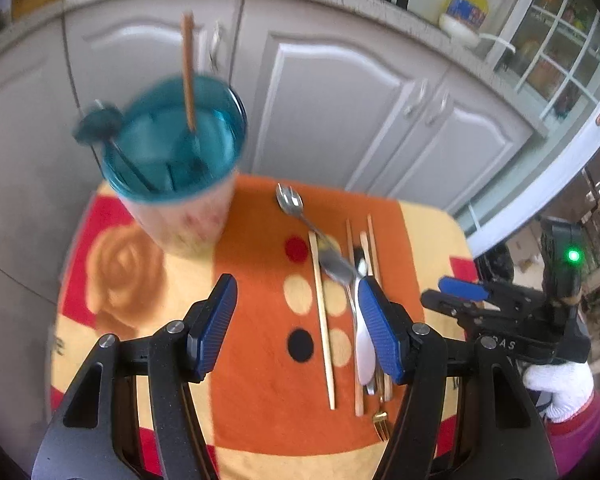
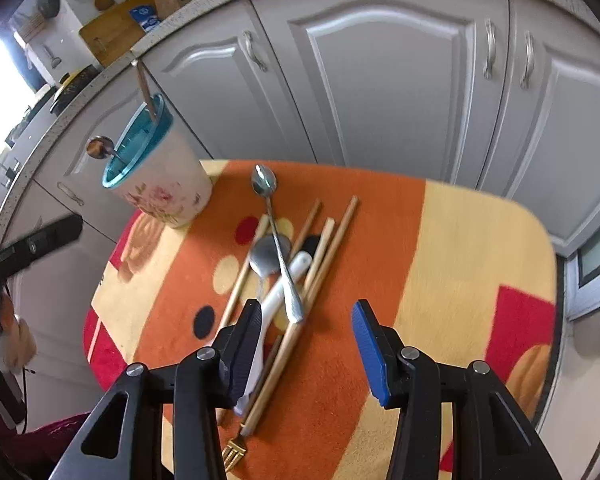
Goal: Organize utensils
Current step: 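Move both tools back over the remaining utensils on the cloth, then grasp the long silver spoon with the left tool while the right tool grasps a wooden chopstick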
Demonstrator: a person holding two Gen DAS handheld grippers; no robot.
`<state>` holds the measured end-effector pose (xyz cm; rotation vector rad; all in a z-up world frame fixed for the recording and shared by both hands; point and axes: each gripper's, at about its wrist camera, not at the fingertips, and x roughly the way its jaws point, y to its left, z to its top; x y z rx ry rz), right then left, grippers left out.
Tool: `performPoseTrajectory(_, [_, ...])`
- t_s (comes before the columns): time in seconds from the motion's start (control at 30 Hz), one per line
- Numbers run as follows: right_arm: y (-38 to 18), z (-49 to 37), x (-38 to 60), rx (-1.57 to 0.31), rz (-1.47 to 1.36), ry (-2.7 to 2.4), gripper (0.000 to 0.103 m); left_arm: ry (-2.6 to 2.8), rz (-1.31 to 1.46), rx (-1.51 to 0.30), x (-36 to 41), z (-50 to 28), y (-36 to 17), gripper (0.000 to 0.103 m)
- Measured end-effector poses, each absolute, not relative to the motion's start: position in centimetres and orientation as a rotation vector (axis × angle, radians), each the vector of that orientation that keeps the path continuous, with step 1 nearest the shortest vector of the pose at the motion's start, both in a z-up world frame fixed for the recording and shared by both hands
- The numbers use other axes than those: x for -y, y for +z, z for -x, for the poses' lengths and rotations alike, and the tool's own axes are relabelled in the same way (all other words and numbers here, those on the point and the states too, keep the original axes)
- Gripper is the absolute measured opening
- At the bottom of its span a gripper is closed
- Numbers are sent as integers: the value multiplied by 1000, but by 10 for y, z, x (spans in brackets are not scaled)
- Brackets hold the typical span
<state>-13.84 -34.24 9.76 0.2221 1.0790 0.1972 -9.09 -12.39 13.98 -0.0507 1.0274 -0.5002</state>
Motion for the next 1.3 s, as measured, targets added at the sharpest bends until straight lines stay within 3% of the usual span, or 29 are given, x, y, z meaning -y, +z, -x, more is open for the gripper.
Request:
performPoseTrajectory(0.4, [66, 118, 355, -1120, -265, 193, 43, -617, 82, -1170, 154, 84, 93, 62])
performPoseTrajectory(0.87, [45, 53, 345, -1175, -157, 132, 38, -675, -117, -1222, 204, 91, 69, 61])
performPoseTrajectory(0.97, [44, 48, 341, -1175, -118, 132, 38, -675, -158, -1258, 210, 94, 56, 46])
performPoseTrajectory(1.03, [44, 43, 340, -1174, -96, 126, 35, -682, -155, -1278, 210, 95, 50, 28])
performPoseTrajectory(1.1, [44, 39, 339, -1178, -82, 124, 31, -698, -124, -1284, 208, 96, 50, 20])
performPoseTrajectory(1.2, [44, 39, 334, -1177, -35, 121, 24, -699, -140, -1264, 203, 102, 55, 18])
performPoseTrajectory(1.3, [44, 47, 333, -1175, 14, 132, 24, -691, -129, -1263, 189, 105, 59, 1])
